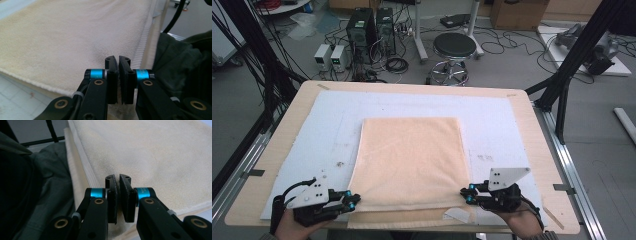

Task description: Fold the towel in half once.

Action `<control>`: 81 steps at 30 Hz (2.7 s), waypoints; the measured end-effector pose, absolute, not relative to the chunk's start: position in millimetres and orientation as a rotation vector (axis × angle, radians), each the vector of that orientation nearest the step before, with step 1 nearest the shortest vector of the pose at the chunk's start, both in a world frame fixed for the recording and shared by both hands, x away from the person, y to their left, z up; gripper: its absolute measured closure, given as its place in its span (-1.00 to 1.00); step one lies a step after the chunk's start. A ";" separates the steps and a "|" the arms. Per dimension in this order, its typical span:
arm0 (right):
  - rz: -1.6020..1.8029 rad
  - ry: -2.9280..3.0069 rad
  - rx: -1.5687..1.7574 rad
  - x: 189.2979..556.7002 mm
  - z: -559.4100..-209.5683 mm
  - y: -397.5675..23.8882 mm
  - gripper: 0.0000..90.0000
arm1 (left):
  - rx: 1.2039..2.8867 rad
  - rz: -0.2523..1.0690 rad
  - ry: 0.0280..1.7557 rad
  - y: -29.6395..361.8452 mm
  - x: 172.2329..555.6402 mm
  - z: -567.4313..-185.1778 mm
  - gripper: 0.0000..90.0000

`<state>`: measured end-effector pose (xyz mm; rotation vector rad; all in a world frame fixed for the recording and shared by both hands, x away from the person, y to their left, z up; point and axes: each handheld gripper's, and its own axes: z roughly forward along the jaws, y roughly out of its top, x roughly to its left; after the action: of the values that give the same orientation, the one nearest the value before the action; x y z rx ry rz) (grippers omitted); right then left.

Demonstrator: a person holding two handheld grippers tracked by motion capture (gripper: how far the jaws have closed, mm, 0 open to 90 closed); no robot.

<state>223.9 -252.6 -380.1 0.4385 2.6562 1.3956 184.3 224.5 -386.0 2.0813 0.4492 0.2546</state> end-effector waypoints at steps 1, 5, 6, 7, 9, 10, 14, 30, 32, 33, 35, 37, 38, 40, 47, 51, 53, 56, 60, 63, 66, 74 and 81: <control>1.396 2.657 0.432 221.0 -380.7 -252.8 0.89 | 2.081 0.251 0.448 224.3 181.0 -385.6 0.89; 1.395 2.678 0.422 211.4 -381.5 -254.7 0.86 | 2.104 0.207 0.428 224.1 172.8 -387.9 0.84; 1.395 2.689 0.421 210.8 -382.4 -255.3 0.79 | 2.104 0.206 0.428 224.3 171.9 -389.5 0.73; 1.407 2.695 0.430 211.3 -384.3 -256.4 0.60 | 2.101 0.215 0.440 225.0 171.7 -391.1 0.57; 1.410 2.705 0.494 214.1 -388.0 -259.5 0.48 | 2.089 0.215 0.475 227.4 175.2 -393.1 0.46; 1.404 2.695 0.501 214.4 -389.3 -260.8 0.45 | 2.086 0.222 0.484 228.7 177.9 -393.4 0.46; 1.399 2.656 0.539 221.9 -390.9 -261.0 0.30 | 2.064 0.269 0.525 229.5 192.5 -392.9 0.34; 1.358 2.497 0.703 303.2 -391.7 -250.2 -0.02 | 1.942 0.419 0.723 230.4 278.5 -395.2 0.08; 1.351 2.475 0.730 315.1 -392.0 -250.5 -0.04 | 1.926 0.445 0.757 231.8 289.0 -396.3 0.07; 1.352 2.467 0.731 319.7 -392.3 -250.8 -0.05 | 1.914 0.454 0.781 232.8 296.7 -397.4 0.07; 1.341 2.447 0.762 332.5 -392.7 -251.1 -0.08 | 1.895 0.482 0.822 234.9 308.1 -398.7 0.07; 1.325 2.430 0.790 346.6 -393.0 -250.7 -0.10 | 1.860 0.525 0.860 236.1 321.2 -402.1 0.08; 1.311 2.419 0.797 353.7 -393.0 -250.2 -0.10 | 1.861 0.534 0.881 237.6 329.0 -403.6 0.08; 1.309 2.410 0.823 370.4 -392.7 -248.1 -0.13 | 1.839 0.545 0.944 240.6 345.5 -407.5 0.14; 1.254 2.379 0.878 414.3 -396.6 -235.1 -0.16 | 1.804 0.503 1.054 237.3 394.1 -419.3 0.19; 1.193 2.372 0.962 430.1 -411.8 -235.8 -0.17 | 1.838 0.488 1.116 235.8 409.6 -428.3 0.11; 1.168 2.376 0.993 434.9 -418.9 -238.0 -0.18 | 1.804 0.484 1.142 238.2 413.4 -432.5 0.11; 1.157 2.375 1.045 439.9 -426.7 -239.9 -0.18 | 1.822 0.475 1.180 239.8 418.2 -440.4 0.14; 1.153 2.388 1.082 446.7 -436.4 -239.5 -0.18 | 1.847 0.442 1.187 236.2 421.9 -447.3 0.19; 1.161 2.402 1.092 450.1 -440.2 -236.6 -0.16 | 1.817 0.412 1.170 236.0 422.4 -446.2 0.23; 1.164 2.425 1.090 452.6 -440.4 -232.7 -0.14 | 1.838 0.427 1.152 231.3 422.4 -445.6 0.24; 1.112 2.464 1.100 460.1 -439.2 -218.7 0.38 | 1.975 0.403 1.185 213.3 443.3 -440.0 0.63; 1.098 2.472 1.093 459.5 -432.6 -219.3 0.84 | 2.004 0.472 1.208 200.4 456.3 -433.6 0.85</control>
<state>459.5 -219.3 -432.6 1.0934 2.4716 1.0978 456.3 200.4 -433.6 2.0036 1.2077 0.4725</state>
